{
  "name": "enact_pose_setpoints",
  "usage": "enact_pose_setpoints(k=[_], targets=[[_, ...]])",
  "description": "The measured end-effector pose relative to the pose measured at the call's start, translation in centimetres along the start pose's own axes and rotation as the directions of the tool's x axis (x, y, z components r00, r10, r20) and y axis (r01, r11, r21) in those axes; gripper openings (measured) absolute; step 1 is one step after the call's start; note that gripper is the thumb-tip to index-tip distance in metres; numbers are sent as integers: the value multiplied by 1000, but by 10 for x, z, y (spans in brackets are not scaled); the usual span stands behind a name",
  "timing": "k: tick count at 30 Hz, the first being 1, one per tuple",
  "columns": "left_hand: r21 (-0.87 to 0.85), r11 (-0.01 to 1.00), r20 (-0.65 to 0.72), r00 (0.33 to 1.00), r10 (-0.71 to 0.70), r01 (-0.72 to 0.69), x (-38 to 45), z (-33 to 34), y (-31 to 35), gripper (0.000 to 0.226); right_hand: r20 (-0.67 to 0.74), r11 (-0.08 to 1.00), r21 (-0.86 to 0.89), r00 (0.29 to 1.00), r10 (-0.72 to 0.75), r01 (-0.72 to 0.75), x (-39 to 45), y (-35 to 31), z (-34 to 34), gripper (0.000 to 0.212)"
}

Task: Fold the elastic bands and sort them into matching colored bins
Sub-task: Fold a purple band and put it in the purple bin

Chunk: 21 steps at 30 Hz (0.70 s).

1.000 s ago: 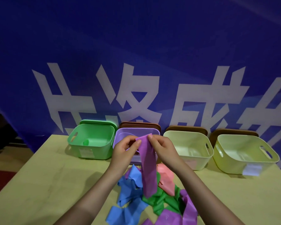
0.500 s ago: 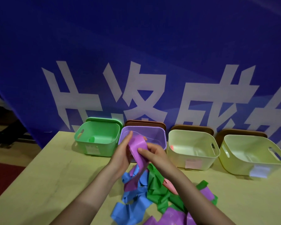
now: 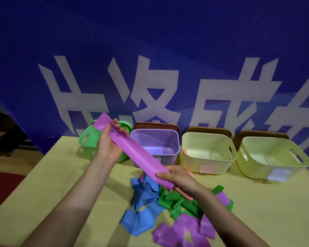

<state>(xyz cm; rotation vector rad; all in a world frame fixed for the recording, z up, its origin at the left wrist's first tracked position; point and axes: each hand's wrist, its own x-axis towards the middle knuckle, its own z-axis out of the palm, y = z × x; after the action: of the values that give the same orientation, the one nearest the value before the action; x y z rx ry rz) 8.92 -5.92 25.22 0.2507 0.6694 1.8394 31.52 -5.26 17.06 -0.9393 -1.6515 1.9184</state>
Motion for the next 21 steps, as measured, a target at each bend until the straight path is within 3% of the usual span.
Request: enact_pose_setpoints(k=[2,10,13,21], targets=[[13,1000,-27,999,22,-21,6,-5,3,23,-68,999,28,997,25,-23,-1,12,-5,22],[65,996,-123,990,73,-65,12,-16,-7,30,-195,999,46,981,-14,23,-5,33,-21,23],[93,991,-117,988,104,-94,11,-18,-4,30,-214,998,60,977,13,0,-10,37,-27,13],[93,993,-53,996,74,-69,7,-8,-12,26,-238,997,43,969,68,-60,-13,49,-32,15]])
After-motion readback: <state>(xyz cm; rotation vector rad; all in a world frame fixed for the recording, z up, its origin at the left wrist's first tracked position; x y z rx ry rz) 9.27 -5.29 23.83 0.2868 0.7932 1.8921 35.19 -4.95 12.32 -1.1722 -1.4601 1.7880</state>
